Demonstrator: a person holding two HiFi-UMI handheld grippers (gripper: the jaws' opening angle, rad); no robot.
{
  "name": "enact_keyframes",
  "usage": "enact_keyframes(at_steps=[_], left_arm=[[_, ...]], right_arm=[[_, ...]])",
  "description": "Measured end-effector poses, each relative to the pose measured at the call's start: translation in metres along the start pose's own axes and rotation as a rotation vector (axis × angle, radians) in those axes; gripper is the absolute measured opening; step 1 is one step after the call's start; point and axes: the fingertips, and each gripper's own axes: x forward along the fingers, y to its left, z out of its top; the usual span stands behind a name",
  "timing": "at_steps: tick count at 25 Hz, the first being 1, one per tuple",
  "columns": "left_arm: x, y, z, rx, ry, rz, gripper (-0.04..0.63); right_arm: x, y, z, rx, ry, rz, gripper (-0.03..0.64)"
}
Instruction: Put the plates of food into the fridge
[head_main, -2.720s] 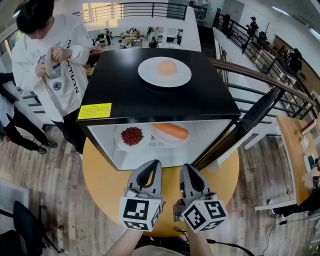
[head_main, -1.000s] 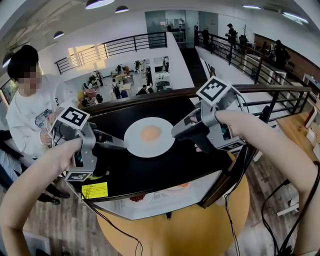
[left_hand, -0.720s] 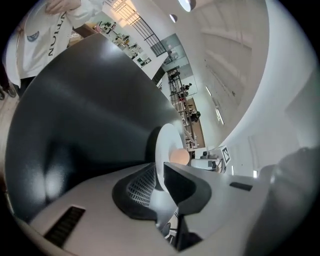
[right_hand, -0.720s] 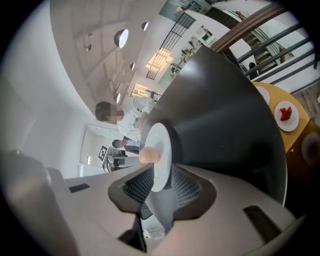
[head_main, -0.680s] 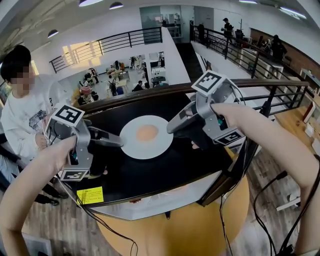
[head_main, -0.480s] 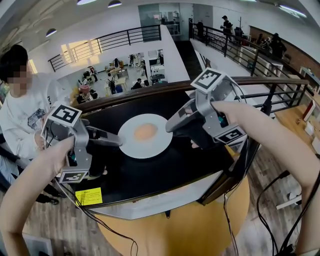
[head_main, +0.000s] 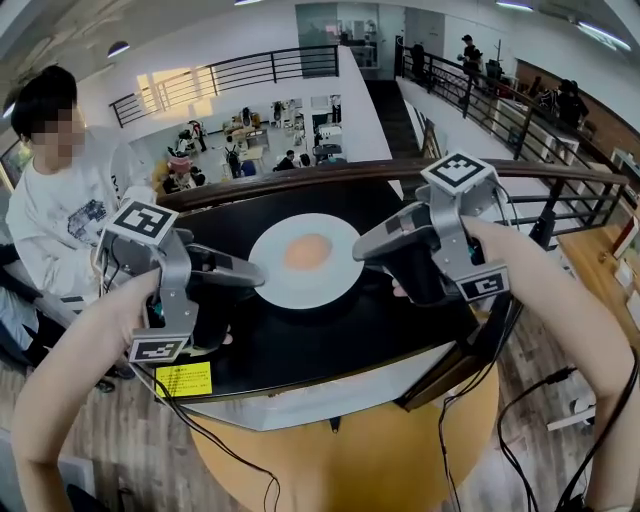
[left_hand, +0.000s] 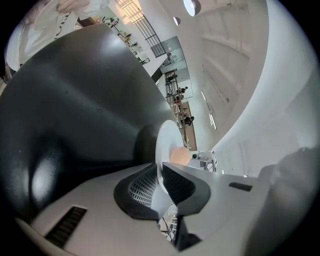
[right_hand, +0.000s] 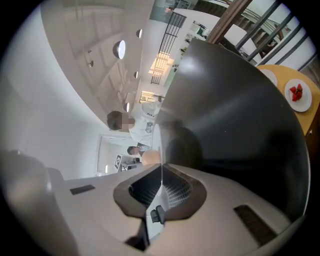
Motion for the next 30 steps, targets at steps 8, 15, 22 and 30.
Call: enact_keyframes(at_steps=[8,15,22,30], left_arm=[[-0.028,-0.032,-0.013,0.006,-0.029,-0.112,0.021],[-0.017,-0.057,-0.085,0.031,-0.033,-0.166,0.017],[-0.036,-0.048,-0.14,0.051,-0.046,-0.225,0.014],[-0.035,-0.005,-0.203,0.074,-0.125,-0.272,0.014]], right_arm=[[-0.007,0.03,-0.021,-0.002,-0.039,0.096,0.018],[-0.051,0.028,-0.083,-0.028,-0.042,0.171,0.018],[-0.049,0.033,-0.143,-0.074,-0.063,0.23,0.018],[-0.038,0.0,-0.203,-0.158,-0.124,0.226,0.018]])
